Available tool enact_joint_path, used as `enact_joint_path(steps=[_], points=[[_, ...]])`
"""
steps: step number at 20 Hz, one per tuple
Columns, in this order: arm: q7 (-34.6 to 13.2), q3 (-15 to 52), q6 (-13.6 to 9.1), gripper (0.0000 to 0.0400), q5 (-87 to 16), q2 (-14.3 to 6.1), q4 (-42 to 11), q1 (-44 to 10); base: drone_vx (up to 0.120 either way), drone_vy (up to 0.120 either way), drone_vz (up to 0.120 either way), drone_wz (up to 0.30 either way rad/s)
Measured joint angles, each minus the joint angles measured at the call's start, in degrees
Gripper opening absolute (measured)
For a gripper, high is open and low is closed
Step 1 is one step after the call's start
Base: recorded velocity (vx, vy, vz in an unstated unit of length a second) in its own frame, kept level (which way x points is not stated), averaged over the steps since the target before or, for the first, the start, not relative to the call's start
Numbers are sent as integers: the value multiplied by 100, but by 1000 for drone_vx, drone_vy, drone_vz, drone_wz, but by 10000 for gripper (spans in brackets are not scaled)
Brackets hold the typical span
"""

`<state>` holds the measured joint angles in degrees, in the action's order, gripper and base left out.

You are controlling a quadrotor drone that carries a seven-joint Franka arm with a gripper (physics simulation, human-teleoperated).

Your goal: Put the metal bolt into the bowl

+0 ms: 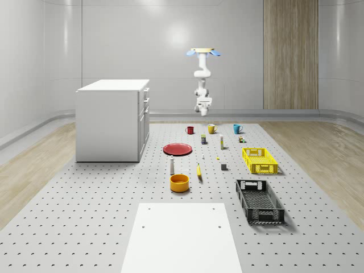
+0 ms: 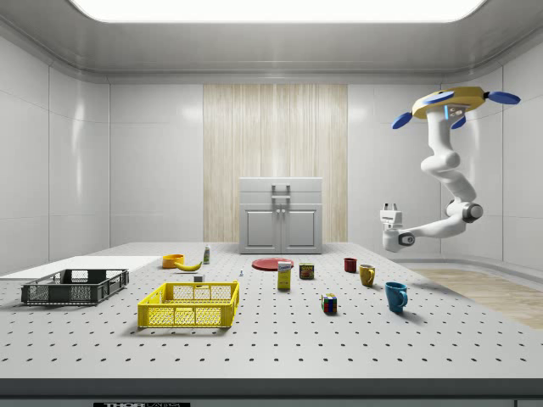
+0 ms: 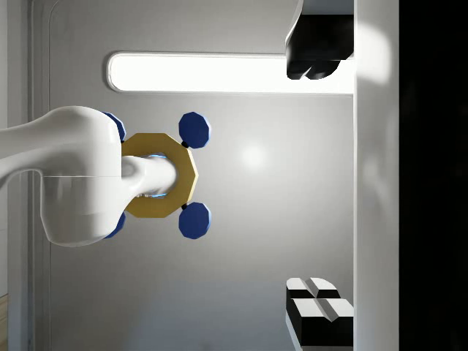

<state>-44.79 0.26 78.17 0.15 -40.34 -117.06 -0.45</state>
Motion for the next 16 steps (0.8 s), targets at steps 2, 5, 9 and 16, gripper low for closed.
enact_joint_path(steps=[2,5,9,16], points=[[0,1,7,400,0,-5,-3,-1,120,-120,0,0],[1,4,19,400,-2,-13,-10,-3,120,-120,0,0],[1,8,35,400,-6,-25,-21,-6,120,-120,0,0],[-1,27,65,400,-29,-45,-41,-14,120,-29,0,0]])
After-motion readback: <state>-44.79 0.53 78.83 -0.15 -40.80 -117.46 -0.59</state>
